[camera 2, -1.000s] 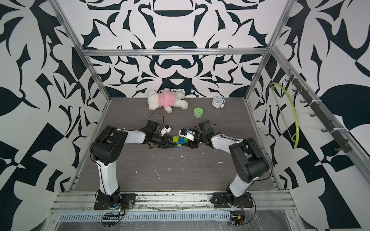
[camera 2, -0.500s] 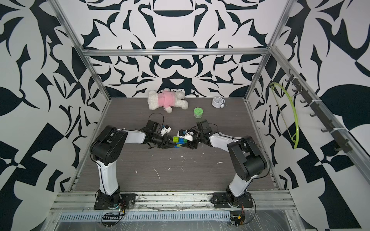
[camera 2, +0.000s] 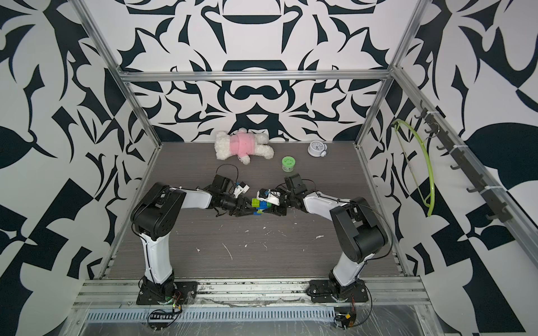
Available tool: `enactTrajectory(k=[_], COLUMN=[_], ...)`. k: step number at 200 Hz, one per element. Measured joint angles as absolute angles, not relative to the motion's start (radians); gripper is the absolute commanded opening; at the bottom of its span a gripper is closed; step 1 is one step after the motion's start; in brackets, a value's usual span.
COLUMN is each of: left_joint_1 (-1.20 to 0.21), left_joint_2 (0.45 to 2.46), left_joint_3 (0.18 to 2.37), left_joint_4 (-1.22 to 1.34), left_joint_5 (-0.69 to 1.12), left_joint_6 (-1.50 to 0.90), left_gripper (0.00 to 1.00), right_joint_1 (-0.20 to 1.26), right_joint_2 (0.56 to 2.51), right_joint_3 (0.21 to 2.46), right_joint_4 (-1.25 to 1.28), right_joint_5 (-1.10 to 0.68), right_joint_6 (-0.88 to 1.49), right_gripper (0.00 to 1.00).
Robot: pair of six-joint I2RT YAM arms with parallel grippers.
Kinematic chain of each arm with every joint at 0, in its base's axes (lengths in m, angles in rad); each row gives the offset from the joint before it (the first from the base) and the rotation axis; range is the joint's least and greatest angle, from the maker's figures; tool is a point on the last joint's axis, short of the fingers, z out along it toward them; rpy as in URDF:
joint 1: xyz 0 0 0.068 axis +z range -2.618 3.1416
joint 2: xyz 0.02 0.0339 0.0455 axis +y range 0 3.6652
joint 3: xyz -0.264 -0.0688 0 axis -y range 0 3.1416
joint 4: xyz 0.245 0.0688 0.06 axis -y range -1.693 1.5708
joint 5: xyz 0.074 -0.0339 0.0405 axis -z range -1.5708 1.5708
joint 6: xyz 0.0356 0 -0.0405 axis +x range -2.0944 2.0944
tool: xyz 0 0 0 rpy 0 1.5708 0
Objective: Assemble the letter y with lego
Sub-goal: Pick up the lego brick from the center of the board.
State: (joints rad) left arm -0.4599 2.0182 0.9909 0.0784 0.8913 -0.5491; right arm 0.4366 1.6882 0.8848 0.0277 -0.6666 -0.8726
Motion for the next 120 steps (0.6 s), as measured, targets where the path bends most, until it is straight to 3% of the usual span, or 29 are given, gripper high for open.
enactTrajectory(k=[120], left_joint_1=[-0.46], left_joint_2=[2.018], left_joint_3=[0.991], left_joint_4=[0.078], left_joint_5=[0.892], left_joint_6=[-0.549], left_gripper=[0.46], right_joint_1=[0.44], right_joint_2=[1.703], right_joint_3=[0.902], right_joint_4=[-0.006], right_joint_5=[-0.661], right_joint_6=[-0.896], right_gripper=[0.46])
